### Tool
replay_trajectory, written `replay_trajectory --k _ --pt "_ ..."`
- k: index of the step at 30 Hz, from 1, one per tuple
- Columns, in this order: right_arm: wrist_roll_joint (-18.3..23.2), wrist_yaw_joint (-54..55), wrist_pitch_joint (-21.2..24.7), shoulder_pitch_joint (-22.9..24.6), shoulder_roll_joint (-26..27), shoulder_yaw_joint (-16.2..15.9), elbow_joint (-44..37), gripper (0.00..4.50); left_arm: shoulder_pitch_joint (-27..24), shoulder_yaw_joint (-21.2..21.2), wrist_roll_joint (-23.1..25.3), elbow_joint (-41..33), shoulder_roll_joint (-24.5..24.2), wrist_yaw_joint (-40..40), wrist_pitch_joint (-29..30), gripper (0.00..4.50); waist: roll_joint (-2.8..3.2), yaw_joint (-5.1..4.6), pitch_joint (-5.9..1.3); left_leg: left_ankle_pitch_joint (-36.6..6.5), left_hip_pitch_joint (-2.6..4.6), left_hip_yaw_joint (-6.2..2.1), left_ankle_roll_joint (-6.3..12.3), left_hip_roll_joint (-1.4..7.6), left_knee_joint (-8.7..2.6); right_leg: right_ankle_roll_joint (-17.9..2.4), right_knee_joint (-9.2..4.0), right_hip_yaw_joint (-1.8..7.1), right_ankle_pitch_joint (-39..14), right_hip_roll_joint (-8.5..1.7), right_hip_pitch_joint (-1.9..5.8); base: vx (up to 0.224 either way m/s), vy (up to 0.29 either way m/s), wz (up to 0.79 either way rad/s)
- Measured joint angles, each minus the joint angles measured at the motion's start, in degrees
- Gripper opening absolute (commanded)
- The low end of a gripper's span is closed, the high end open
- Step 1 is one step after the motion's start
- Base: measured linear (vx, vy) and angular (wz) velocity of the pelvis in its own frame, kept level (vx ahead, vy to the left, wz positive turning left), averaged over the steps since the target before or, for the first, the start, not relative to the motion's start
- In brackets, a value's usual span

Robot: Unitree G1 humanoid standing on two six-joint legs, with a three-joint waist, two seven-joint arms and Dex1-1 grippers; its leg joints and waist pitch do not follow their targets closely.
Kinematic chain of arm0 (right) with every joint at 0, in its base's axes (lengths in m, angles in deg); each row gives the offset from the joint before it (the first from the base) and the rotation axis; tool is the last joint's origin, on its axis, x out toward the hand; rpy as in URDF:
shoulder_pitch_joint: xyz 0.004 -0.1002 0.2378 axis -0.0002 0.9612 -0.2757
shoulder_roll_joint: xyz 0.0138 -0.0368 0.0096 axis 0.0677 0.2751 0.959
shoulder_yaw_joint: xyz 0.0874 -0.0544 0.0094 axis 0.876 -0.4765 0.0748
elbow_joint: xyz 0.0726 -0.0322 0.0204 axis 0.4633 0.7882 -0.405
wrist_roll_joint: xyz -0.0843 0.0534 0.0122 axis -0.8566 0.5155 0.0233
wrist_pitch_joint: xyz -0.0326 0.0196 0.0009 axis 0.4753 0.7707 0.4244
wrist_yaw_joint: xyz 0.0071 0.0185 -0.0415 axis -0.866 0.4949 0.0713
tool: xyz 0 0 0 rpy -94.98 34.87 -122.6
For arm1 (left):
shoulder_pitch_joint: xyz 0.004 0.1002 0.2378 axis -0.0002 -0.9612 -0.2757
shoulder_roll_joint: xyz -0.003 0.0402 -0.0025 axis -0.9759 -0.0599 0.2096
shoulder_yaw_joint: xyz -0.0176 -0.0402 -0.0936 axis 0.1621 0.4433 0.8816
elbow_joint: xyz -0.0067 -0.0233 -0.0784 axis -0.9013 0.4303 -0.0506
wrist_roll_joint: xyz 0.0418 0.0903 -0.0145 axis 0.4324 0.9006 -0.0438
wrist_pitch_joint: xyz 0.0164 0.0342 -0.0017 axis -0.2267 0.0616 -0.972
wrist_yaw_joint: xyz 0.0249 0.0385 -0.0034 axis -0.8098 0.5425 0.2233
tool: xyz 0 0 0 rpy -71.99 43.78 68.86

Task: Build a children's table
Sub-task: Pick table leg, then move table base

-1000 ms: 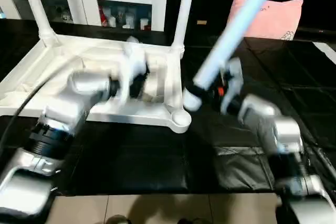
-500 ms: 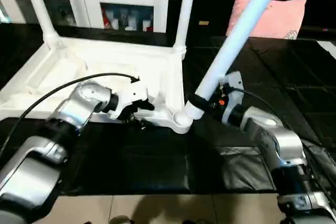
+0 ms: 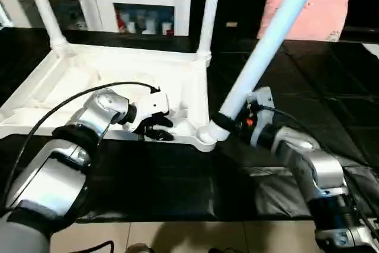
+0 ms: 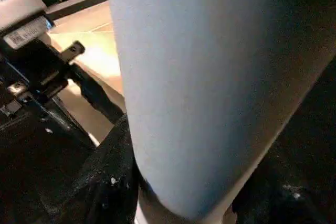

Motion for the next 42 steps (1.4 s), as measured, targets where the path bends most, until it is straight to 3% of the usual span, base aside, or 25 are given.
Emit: replay_trajectory --k 3,11,18,28,34,39,42 --pt "0.00 0.00 0.08 0.36 -0.07 -0.01 -0.66 1.93 0.07 0.34 0.43 1.81 0.27 -0.06 -0.31 1.21 0.05 -0.06 0.00 0.01 0.19 0.01 -0.01 0.00 0.00 0.00 0.01 0.00 0.00 0.00 0.15 0.000 0.000 0.00" --pt "-0.06 -0.12 0.34 1.21 -0.18 -0.31 -0.71 1.93 1.47 2.56 0.65 4.85 1.20 -3.29 -0.60 0.79 0.06 0.00 0.01 0.00 0.22 0.00 0.00 0.00 -0.02 0.01 -0.07 -0.03 0.00 0.00 0.21 0.000 0.000 0.00" --pt "-0.40 -0.37 0.35 1.21 -0.48 -1.49 -0.72 1.93 1.71 3.43 1.43 5.34 1.34 -4.69 -0.94 0.16 0.06 -0.03 0.01 0.01 0.22 0.01 0.00 0.00 -0.05 0.01 -0.08 -0.02 0.00 0.00 0.21 0.000 0.000 0.00" --pt "-1.21 -0.73 0.28 1.06 -0.92 -2.27 -0.72 1.93 2.07 2.46 4.34 4.44 1.28 -6.17 -0.64 0.00 0.08 -0.38 -0.01 0.01 0.28 0.09 -0.01 0.00 -0.26 0.00 -0.16 0.00 -0.02 0.02 0.28 0.000 0.000 0.00" --pt "-1.02 -0.82 0.68 0.79 -0.23 -2.23 -0.67 1.93 0.58 3.60 4.26 -0.43 0.47 -9.24 6.09 0.00 0.09 -0.65 -0.01 0.00 0.28 0.13 0.00 0.00 -0.37 -0.03 -0.23 0.01 -0.05 0.01 0.26 0.000 0.000 0.00" --pt "1.12 -0.76 2.85 -0.09 0.28 -1.39 -0.62 1.93 -4.93 6.72 0.16 -10.99 2.09 -8.67 18.66 0.00 0.11 -0.11 -0.05 -0.07 0.31 0.20 0.08 -0.01 -0.40 -0.32 -0.11 0.04 -0.08 -0.04 0.25 0.000 0.000 0.00" --pt "1.33 -0.80 3.09 -0.51 0.74 -1.37 -0.51 1.93 -8.54 6.90 -0.59 -18.31 3.19 -6.40 21.90 0.00 0.10 -0.06 -0.05 -0.08 0.30 0.20 0.08 -0.01 -0.40 -0.32 -0.08 0.02 -0.10 -0.05 0.23 0.000 0.000 0.00"
